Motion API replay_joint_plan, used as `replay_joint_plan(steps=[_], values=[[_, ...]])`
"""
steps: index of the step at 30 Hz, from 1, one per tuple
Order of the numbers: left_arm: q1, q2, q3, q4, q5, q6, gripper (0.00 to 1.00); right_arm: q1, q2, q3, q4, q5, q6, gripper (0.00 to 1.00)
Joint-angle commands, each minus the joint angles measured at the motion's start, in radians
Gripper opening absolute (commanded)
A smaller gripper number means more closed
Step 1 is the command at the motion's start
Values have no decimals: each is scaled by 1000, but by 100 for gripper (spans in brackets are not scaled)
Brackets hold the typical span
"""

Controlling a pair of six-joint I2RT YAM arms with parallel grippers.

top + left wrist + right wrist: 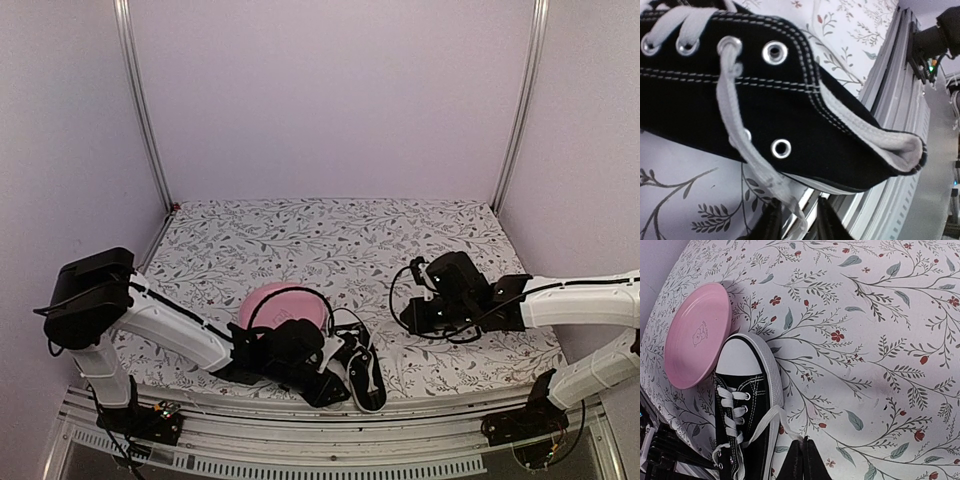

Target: Tie the shoes

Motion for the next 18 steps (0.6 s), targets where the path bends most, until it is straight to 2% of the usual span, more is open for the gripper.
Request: replay_joint_plan(steps=[1, 3, 10, 14, 18], values=[[-5, 32, 36, -58, -35, -3, 14, -6, -30, -21, 53, -8, 17, 3], [-1, 47, 50, -81, -54, -11, 7, -6, -33, -21, 60, -16, 20, 3], [8, 68, 92, -108, -84, -5, 0, -6, -36, -20, 72, -22, 21, 3], [17, 27, 73, -105, -128, -20, 0, -7, -34, -23, 83, -13, 19, 3], [35, -49, 37, -113, -238, -41, 0, -20, -13, -20, 111, -13, 5, 3]])
